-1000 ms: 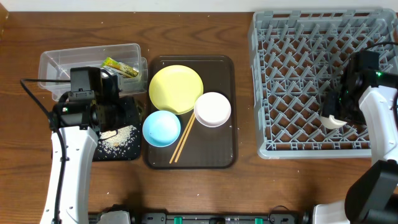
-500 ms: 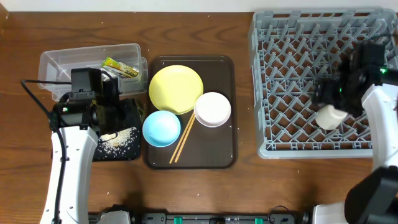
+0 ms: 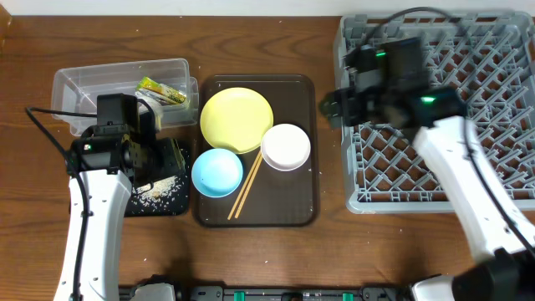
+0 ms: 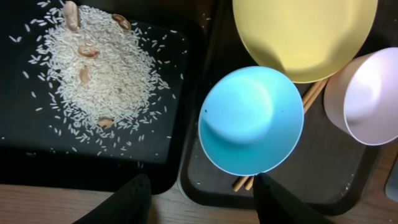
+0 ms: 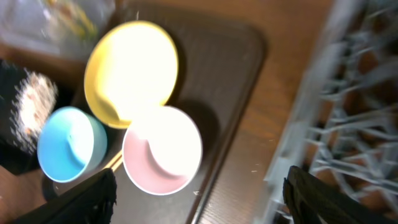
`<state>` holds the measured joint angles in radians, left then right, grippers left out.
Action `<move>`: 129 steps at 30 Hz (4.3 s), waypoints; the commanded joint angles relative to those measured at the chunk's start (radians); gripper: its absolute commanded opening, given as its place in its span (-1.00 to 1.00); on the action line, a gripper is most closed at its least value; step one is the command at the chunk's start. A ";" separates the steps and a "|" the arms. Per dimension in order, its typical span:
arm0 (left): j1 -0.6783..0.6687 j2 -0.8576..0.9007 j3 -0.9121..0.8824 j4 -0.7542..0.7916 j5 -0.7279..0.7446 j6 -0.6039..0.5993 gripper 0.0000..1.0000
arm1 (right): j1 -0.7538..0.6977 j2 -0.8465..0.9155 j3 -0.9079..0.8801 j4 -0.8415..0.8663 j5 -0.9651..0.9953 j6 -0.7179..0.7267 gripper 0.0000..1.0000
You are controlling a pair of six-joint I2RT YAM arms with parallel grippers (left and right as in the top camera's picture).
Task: Sort waste into correct bins and load items into the dishwasher rack
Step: 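Reach the right gripper to the pink cup and grasp it, then carry the pink cup to the rack's back corner and release it, then set the pink cup down in the rack's back-left corner, open right gripper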
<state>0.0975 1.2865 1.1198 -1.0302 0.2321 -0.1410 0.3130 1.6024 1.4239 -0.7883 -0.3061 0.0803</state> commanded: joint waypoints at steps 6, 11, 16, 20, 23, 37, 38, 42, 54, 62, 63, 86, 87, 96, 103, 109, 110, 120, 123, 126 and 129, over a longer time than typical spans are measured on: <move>0.004 -0.006 0.002 -0.006 -0.017 0.001 0.12 | 0.140 0.206 -0.005 0.027 0.167 0.158 0.47; 0.004 -0.006 0.002 -0.006 -0.016 0.001 0.12 | 0.185 0.328 -0.005 0.046 0.168 0.197 0.15; 0.004 -0.006 0.002 -0.006 -0.017 0.001 0.13 | 0.203 0.410 -0.005 0.052 0.171 0.212 -0.11; 0.004 -0.006 0.002 -0.009 -0.016 0.002 0.13 | 0.202 0.418 -0.004 0.057 0.196 0.228 -0.49; 0.004 -0.006 0.002 -0.009 -0.016 0.001 0.13 | 0.198 0.400 -0.002 0.056 0.254 0.241 -0.90; 0.004 -0.006 0.002 -0.009 -0.016 0.001 0.13 | 0.124 0.079 0.001 0.111 0.591 0.117 -0.98; 0.004 -0.006 0.002 -0.009 -0.016 0.001 0.13 | 0.116 0.061 0.001 0.130 0.624 0.084 -0.98; 0.004 -0.006 0.002 -0.009 -0.016 0.001 0.13 | 0.078 0.029 0.001 0.237 0.737 -0.075 -0.98; 0.004 -0.006 0.002 -0.009 -0.016 0.001 0.14 | -0.083 0.081 0.001 0.710 0.773 -0.632 -0.98; 0.004 -0.006 0.002 -0.010 -0.016 -0.002 0.14 | -0.135 0.185 0.001 0.972 0.716 -0.934 -0.98; 0.004 -0.006 0.002 -0.010 -0.016 -0.002 0.14 | -0.140 0.201 0.001 0.972 0.689 -0.971 -0.98; 0.004 -0.006 0.002 -0.016 -0.016 -0.006 0.14 | -0.153 0.438 0.001 1.038 0.729 -0.952 -0.98; 0.004 -0.006 0.002 -0.016 -0.016 -0.006 0.14 | -0.150 0.438 0.001 1.032 0.730 -0.924 -0.98; 0.004 -0.006 0.002 -0.021 -0.012 -0.014 0.14 | -0.153 0.438 0.001 1.172 0.736 -0.946 -0.97; 0.004 -0.006 0.002 -0.028 -0.008 -0.014 0.14 | -0.158 0.446 0.001 1.162 0.735 -0.949 -0.97; 0.004 -0.006 0.002 -0.028 -0.008 -0.014 0.14 | -0.147 0.484 0.001 1.154 0.735 -0.948 -0.98; 0.004 -0.006 0.002 -0.028 -0.008 -0.014 0.14 | -0.144 0.493 0.001 1.154 0.737 -0.948 -0.98; 0.004 -0.006 0.002 -0.028 -0.009 -0.014 0.14 | -0.101 0.498 0.001 1.141 0.885 -0.800 -0.98; 0.004 -0.006 0.002 -0.027 -0.009 -0.014 0.14 | -0.087 0.482 0.001 1.092 0.991 -0.654 -0.98; 0.004 -0.006 0.002 -0.027 -0.009 -0.014 0.14 | -0.080 0.444 0.001 0.975 1.011 -0.496 -0.98; 0.004 -0.006 0.002 -0.027 -0.009 -0.014 0.14 | -0.074 0.392 0.001 0.832 0.983 -0.340 -0.98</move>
<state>0.0975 1.2865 1.1198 -1.0523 0.2295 -0.1532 0.2253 2.0388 1.4342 0.1253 0.6655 -0.4751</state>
